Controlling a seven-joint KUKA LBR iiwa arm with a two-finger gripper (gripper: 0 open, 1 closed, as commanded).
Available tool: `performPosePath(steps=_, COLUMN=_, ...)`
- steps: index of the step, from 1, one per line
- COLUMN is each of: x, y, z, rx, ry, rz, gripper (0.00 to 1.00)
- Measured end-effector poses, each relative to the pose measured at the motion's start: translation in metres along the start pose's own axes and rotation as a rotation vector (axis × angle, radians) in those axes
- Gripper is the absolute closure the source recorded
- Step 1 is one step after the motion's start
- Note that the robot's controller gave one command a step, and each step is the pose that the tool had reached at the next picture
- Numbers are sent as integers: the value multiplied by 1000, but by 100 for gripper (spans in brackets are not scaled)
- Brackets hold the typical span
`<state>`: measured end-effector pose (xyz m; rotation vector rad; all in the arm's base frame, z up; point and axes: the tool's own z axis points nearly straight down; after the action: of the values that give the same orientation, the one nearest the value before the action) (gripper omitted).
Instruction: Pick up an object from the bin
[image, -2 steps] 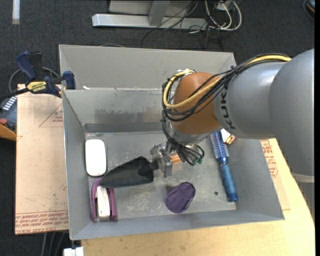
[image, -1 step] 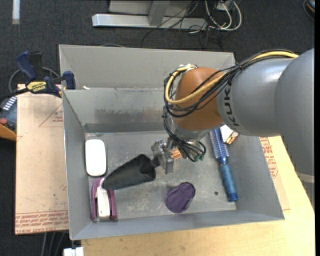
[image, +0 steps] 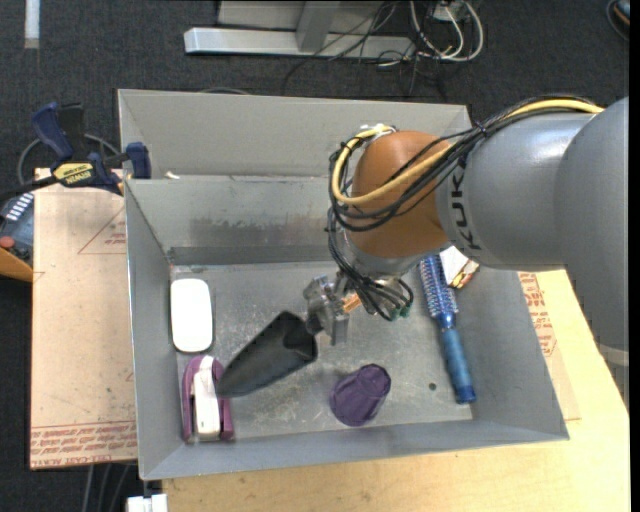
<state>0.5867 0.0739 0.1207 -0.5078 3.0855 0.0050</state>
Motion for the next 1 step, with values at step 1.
performPosePath(steps=1, x=0, y=0, z=-1, rx=0, ry=2, rz=0, gripper=100)
